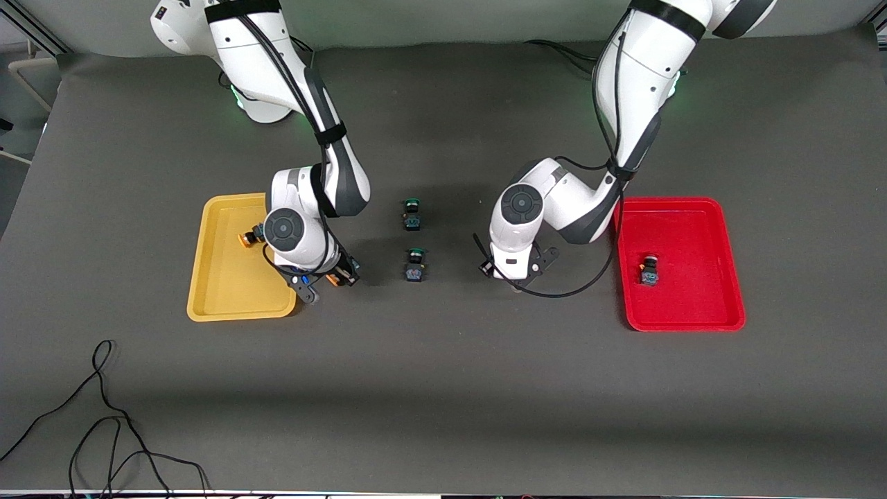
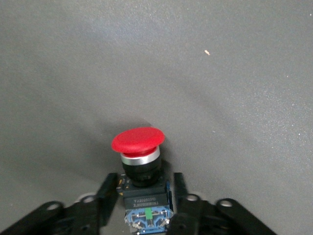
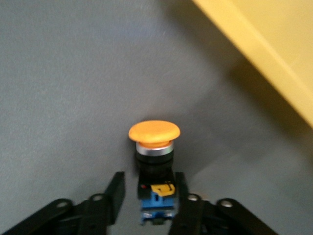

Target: Place red and yellow buttons in trays

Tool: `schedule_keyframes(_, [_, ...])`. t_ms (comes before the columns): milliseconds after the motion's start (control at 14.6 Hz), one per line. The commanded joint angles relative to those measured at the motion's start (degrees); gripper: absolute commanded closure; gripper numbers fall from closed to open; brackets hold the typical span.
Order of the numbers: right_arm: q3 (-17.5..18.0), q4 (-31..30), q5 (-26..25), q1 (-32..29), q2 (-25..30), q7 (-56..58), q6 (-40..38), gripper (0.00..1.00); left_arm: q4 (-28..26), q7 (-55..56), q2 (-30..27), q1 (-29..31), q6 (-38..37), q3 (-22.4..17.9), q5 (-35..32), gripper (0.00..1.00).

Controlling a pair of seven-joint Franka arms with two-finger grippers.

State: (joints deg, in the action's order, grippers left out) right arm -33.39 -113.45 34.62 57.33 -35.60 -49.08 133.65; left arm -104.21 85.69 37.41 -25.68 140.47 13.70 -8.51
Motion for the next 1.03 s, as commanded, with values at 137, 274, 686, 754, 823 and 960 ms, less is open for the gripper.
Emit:
schedule_keyframes(137, [-0.71, -0.63, 5.02, -0.12, 0.26, 5.75, 0.56, 0.69, 6.01, 0.10, -0.84, -0.77, -4.83, -1.04, -2.99, 0.94])
schedule_keyframes(274, [-3.24, -0.02, 4.93, -0.03, 3.06, 5.14, -3.71, 0.70, 11.46, -5.67, -3.29, -0.07, -14.21, -0.78, -2.48, 0.97])
schedule_keyframes(686, [-15.73, 1.57, -7.79, 0.68, 11.95, 6.01, -16.75, 0.70, 10.96, -41.17, -15.50, 9.32, -30.94, -0.69, 5.95, 1.00])
schedule_keyframes(754, [-17.13, 0.26, -8.16, 0.24, 11.95, 9.14, -16.58, 0.70, 9.39, -44.61, -17.17, 11.51, -32.61, -0.69, 6.05, 1.00])
schedule_keyframes(823, [-18.63, -1.49, -7.56, -0.11, 11.87, 13.96, -15.88, 0.70, 7.11, -48.47, -19.02, 14.32, -33.33, -0.69, 6.05, 1.00])
schedule_keyframes(960, [-19.43, -5.18, -6.24, -2.39, 11.43, 20.75, -12.21, 0.70, 1.58, -56.64, -22.45, 19.59, -33.34, -0.86, 5.96, 1.00])
